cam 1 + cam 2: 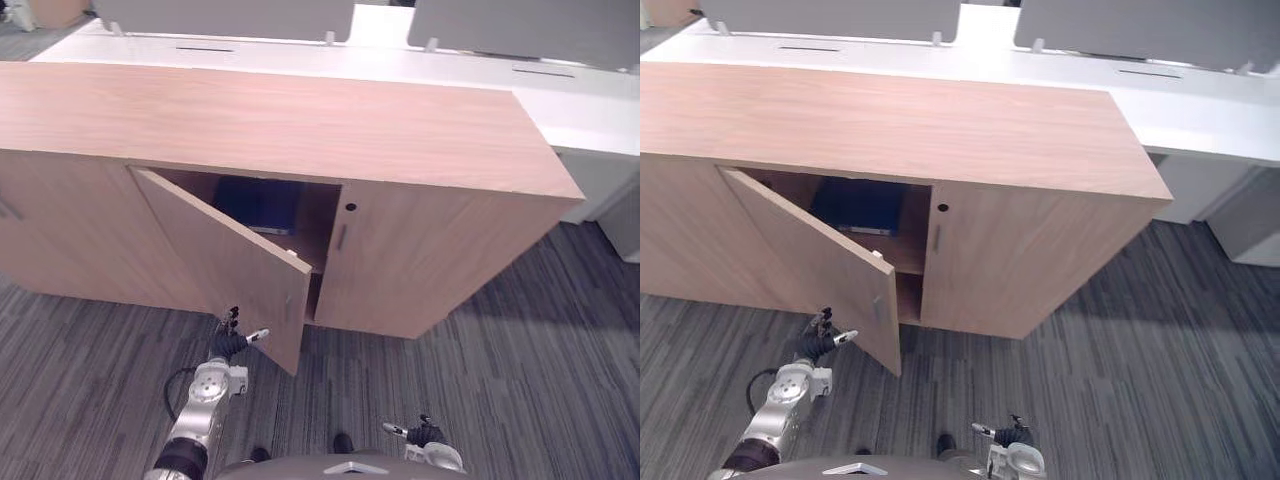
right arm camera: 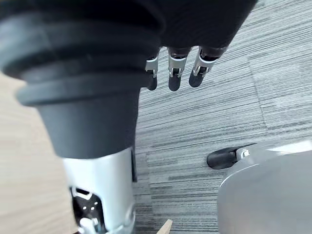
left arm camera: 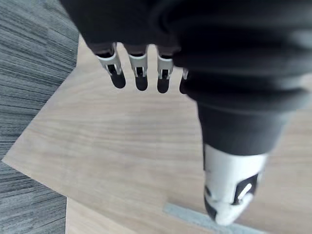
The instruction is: Walk over to the cabinet, pick up the folder, carry it to the office cabinet, place the folder inside the office cabinet, then close the office cabinet door
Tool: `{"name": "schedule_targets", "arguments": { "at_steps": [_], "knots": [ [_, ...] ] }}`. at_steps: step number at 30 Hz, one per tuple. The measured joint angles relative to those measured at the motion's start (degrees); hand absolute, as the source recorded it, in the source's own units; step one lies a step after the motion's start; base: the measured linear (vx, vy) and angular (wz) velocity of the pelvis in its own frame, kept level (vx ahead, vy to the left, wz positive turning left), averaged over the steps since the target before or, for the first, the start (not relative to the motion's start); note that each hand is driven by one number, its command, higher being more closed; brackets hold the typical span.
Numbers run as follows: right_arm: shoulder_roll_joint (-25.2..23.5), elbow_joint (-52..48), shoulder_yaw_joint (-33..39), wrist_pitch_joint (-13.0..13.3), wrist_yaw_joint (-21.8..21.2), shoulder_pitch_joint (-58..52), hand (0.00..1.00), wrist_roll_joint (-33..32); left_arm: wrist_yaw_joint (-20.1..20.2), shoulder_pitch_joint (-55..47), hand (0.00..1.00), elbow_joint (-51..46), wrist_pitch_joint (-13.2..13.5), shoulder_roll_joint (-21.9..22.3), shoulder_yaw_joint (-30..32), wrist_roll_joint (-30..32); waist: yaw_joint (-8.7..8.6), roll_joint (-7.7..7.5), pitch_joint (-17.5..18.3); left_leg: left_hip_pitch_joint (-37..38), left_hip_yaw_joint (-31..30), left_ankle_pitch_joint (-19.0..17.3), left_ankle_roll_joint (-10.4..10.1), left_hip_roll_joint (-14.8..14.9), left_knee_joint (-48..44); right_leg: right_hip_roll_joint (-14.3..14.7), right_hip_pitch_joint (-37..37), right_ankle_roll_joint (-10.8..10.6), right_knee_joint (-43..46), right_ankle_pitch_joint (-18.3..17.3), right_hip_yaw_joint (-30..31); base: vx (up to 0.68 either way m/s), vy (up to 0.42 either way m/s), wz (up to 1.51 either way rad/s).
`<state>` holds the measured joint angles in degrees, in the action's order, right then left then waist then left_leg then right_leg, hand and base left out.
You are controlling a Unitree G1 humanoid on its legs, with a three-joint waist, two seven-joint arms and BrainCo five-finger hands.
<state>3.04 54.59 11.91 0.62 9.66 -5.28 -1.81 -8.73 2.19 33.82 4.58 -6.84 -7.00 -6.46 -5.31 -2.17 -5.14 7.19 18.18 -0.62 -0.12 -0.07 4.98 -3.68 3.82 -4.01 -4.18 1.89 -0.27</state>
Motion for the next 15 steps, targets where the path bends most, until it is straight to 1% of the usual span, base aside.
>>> {"name": "schedule_targets", "arguments": {
  "at_steps": [2,3,4,7,10,15],
  "knots": [
    [0.04,0.27,0.01,-0.51,0.78,-0.16,0.0,0.0,-1.05,2.36,0.0,1.51,-0.24,-1.37,0.22,0.65,-1.15,0.09,0.05,0.01,1.16,-0.26,-0.2,0.22,-0.02,0.14,-0.46,0.01,-0.38,0.39,1.27,0.01,-0.026,-0.35],
    [0.08,0.32,0.01,-0.61,0.85,-0.28,0.0,0.01,-1.23,2.98,0.0,1.74,-0.28,-1.8,0.23,0.79,-1.38,0.14,0.08,-0.01,1.55,-0.33,-0.27,0.3,-0.03,0.23,-0.68,0.02,-0.38,0.46,1.6,0.01,-0.031,-0.3],
    [0.26,0.32,0.01,-0.82,0.85,-0.7,0.0,0.0,-2.08,3.58,0.0,2.15,-0.67,-2.25,0.57,1.08,-1.54,0.29,0.16,0.08,2.34,-0.48,-0.48,0.46,-0.11,0.48,-0.89,0.0,-0.38,0.61,2.27,0.02,-0.043,-0.3],
    [0.53,0.38,0.01,-0.89,0.86,-1.57,0.0,0.01,-2.35,4.02,0.0,2.97,-0.74,-3.4,0.73,1.12,-1.89,0.5,0.26,0.67,2.71,-0.68,-0.78,0.87,-0.35,0.89,-0.72,0.04,-0.37,0.75,2.65,0.01,-0.056,-0.17],
    [0.88,0.37,0.0,-0.85,0.85,-1.48,0.0,-0.01,-2.1,3.92,0.0,2.97,-0.74,-3.18,0.42,1.1,-2.59,1.01,0.54,0.73,2.85,-0.7,-0.81,1.0,-0.35,0.96,-0.73,0.13,-0.37,0.82,2.64,-0.04,-0.057,-0.04],
    [0.99,0.37,0.08,-0.83,0.86,-1.73,0.0,-0.05,-1.54,2.49,0.0,2.97,-0.72,-2.98,0.1,1.1,-2.7,1.53,0.85,0.75,2.64,-0.5,-0.6,0.99,-0.33,0.91,-0.7,0.36,-0.34,1.02,2.47,-0.08,-0.05,0.01]
  ]
}}
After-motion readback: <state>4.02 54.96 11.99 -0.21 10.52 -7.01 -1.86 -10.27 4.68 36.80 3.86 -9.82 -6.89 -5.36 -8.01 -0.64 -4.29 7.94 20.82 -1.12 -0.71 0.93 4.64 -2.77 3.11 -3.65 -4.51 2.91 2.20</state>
